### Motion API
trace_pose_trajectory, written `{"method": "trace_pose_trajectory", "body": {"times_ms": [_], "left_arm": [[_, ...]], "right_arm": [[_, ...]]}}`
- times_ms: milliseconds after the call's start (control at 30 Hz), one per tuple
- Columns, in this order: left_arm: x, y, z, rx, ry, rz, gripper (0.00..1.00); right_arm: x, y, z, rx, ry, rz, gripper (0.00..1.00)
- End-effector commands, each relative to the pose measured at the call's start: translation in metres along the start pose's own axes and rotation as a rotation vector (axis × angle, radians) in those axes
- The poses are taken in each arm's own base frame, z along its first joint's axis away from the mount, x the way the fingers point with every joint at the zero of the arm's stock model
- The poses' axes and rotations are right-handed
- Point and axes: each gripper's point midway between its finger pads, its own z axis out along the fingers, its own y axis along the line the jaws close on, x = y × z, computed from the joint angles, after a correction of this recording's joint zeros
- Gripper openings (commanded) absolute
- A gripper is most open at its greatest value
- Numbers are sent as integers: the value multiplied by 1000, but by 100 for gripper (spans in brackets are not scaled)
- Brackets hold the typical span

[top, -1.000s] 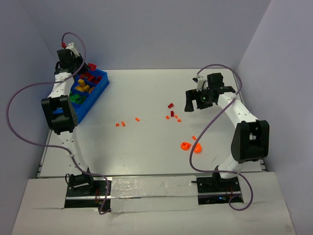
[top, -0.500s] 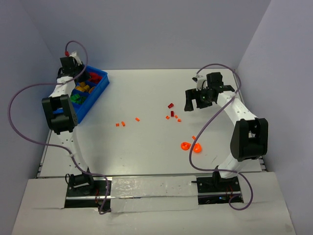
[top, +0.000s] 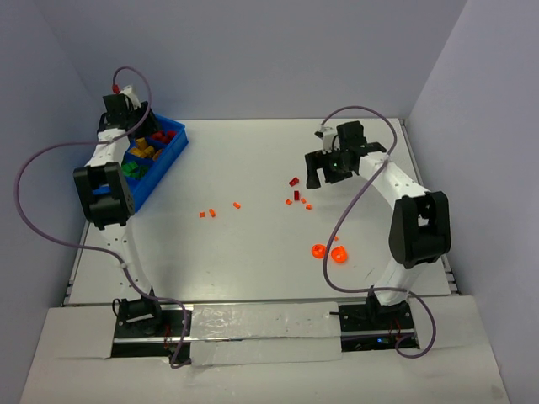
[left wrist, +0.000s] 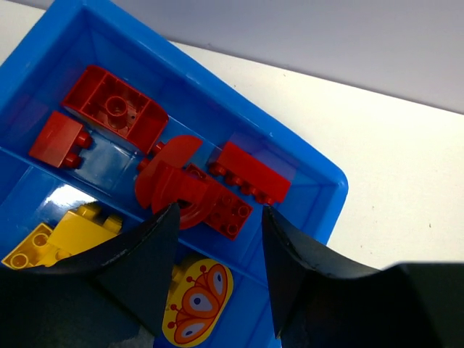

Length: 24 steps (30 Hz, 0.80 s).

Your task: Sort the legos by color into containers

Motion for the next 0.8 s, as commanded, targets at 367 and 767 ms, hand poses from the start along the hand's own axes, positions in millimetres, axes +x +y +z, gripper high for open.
{"method": "trace_pose_trajectory", "body": {"times_ms": [367, 767], "left_arm": [[-73, -67, -105, 155, -160, 67, 66], [-62, -93, -141, 265, -142, 91, 67]], "right_arm": [[-53, 5, 74, 169, -16, -143, 96], [-45, 8, 117, 131, 87, -210, 89]]}}
